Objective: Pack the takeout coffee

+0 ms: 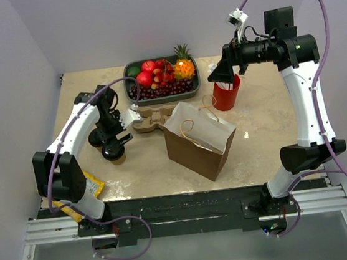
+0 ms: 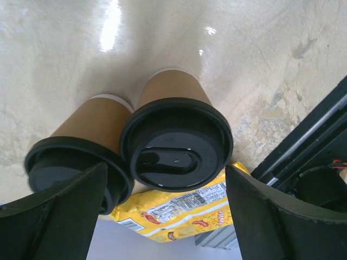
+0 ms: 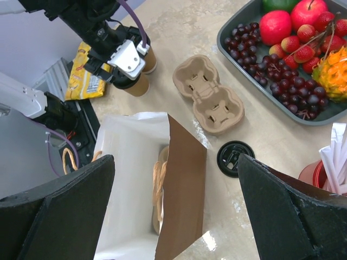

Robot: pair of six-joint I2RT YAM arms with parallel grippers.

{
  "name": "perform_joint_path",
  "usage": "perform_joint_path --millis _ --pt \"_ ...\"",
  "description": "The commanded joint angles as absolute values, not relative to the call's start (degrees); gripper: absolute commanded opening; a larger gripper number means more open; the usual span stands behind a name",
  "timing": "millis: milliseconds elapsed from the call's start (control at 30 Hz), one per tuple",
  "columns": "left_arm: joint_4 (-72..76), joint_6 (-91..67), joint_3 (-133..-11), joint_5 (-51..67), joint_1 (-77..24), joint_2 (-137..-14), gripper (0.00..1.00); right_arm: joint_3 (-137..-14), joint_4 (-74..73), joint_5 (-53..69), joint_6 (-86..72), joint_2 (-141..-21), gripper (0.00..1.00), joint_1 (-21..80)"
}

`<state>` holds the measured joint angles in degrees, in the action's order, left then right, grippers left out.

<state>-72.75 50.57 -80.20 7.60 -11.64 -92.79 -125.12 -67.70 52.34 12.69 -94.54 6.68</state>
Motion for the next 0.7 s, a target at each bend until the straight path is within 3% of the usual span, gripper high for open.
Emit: perform_joint_path --millis 0,667 --pt "-73.04 50.01 -77.96 6.86 -12.92 -91.58 0.93 -126.03 -67.24 54.93 13.45 -94.83 0.98 6.59" --pt "-70.49 49.57 -75.59 4.57 -14.85 -90.44 0.78 -126.21 -66.97 55.2 13.18 -95.62 0.98 6.68"
